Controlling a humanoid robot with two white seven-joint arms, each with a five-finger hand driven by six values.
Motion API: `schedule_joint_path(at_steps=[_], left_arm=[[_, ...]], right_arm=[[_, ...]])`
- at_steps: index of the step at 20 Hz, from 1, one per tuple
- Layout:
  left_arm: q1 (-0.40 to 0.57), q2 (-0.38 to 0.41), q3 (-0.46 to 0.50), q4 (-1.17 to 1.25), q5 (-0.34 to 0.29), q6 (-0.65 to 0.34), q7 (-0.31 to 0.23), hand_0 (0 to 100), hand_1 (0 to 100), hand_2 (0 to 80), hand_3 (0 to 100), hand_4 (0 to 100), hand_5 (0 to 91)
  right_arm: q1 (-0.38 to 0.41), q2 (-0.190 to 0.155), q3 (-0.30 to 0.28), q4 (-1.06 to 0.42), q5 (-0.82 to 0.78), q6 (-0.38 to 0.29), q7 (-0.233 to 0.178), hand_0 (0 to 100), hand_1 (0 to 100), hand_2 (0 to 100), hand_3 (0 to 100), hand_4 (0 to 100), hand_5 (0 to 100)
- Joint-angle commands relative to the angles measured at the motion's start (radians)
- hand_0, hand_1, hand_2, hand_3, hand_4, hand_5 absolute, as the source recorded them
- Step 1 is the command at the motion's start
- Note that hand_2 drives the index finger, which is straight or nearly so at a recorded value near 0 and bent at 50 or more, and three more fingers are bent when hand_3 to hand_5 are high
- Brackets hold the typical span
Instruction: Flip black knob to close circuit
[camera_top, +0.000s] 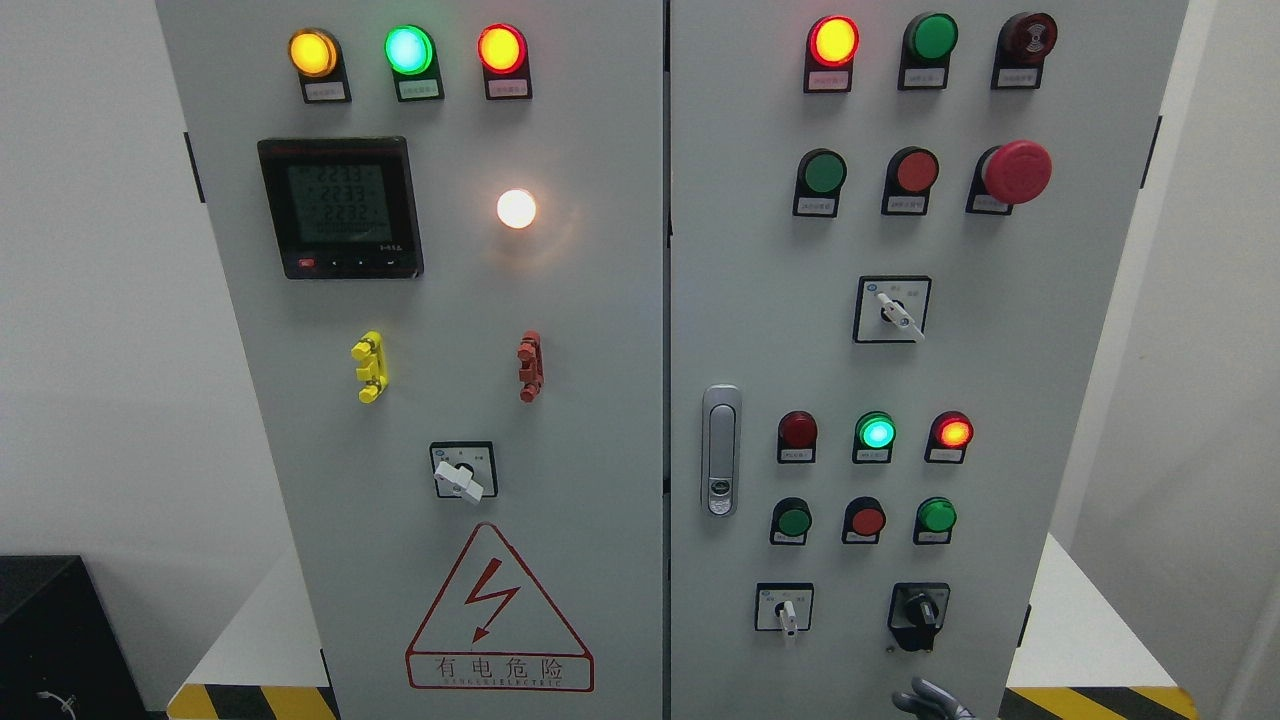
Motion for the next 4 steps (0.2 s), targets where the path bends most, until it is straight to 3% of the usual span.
schedule_joint_path(at_steps=[1, 4], left_arm=[[0.021, 0.000, 0.000, 0.000, 0.000, 0.000, 0.000, 12, 56, 0.0, 0, 0, 0.0], [0.021, 0.000, 0.000, -0.001, 0.000, 0.000, 0.000, 12, 56, 0.0, 0, 0, 0.0]], right_arm=[[0.013, 0.040, -0.056, 0.009, -0.056, -0.001, 0.000, 0, 0, 0, 0, 0, 0], [0.013, 0.040, -0.061, 0.009, -0.056, -0.001, 0.000, 0, 0, 0, 0, 0, 0]])
